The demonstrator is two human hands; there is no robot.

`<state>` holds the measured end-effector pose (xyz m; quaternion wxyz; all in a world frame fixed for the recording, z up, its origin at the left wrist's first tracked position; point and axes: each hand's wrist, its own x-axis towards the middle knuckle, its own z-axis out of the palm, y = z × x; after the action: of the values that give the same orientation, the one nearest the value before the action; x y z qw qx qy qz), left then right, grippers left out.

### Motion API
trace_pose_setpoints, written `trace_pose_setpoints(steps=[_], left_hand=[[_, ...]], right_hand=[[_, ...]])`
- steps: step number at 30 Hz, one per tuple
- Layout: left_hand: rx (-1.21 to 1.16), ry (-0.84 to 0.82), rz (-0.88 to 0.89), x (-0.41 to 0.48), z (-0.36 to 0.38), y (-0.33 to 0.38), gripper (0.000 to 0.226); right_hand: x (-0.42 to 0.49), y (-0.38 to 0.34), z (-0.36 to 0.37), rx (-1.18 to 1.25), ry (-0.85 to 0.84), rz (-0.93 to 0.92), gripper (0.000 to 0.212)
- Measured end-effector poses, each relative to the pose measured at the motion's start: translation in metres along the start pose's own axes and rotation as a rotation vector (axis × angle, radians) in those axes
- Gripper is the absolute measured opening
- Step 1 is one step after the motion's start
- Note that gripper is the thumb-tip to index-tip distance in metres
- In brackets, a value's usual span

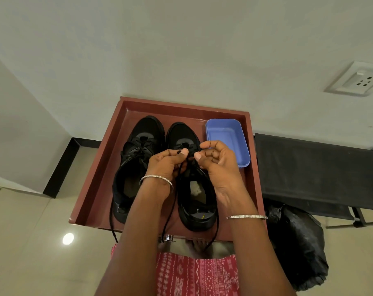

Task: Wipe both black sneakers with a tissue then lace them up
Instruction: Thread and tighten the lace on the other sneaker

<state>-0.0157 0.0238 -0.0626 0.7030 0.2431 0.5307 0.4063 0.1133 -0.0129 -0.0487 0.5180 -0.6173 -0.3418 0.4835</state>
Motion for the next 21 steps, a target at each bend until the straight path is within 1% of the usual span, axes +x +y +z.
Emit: trace_pose_setpoints(steps=[2,4,7,9,11,13,15,19,21], left_hand=[[-0.022,0.051,-0.044,0.004,0.000,-0.003,0.009],[-0.036,0.146,-0.055,0.009,0.001,-0.008,0.008],[0.004,0.289,0.007,0.017,0.002,-0.017,0.011],[0.092,0.358,0.079,0.022,0.002,-0.022,0.016],[0.263,0.420,0.160,0.024,0.003,-0.024,0.016],[0.384,0.446,0.231,0.024,0.004,-0.026,0.015],[0.439,0.439,0.293,0.025,0.005,-0.027,0.017],[0.565,0.473,0.373,0.030,0.009,-0.027,0.020],[0.583,0.488,0.397,0.031,0.011,-0.028,0.020]], right_hand=[[-0.001,-0.001,0.001,0.085,-0.017,0.011,0.025],[-0.004,-0.001,-0.001,0.164,-0.033,0.035,0.025],[-0.009,-0.001,-0.010,0.347,0.009,0.057,0.028],[-0.012,-0.003,-0.013,0.464,-0.020,0.070,0.029],[-0.014,-0.004,-0.012,0.535,-0.051,0.130,0.029],[-0.014,-0.003,-0.011,0.552,-0.012,0.237,0.029],[-0.013,-0.002,-0.012,0.561,0.035,0.331,0.030],[-0.012,-0.003,-0.010,0.500,0.047,0.393,0.033],[-0.013,-0.005,-0.009,0.490,0.052,0.421,0.036]])
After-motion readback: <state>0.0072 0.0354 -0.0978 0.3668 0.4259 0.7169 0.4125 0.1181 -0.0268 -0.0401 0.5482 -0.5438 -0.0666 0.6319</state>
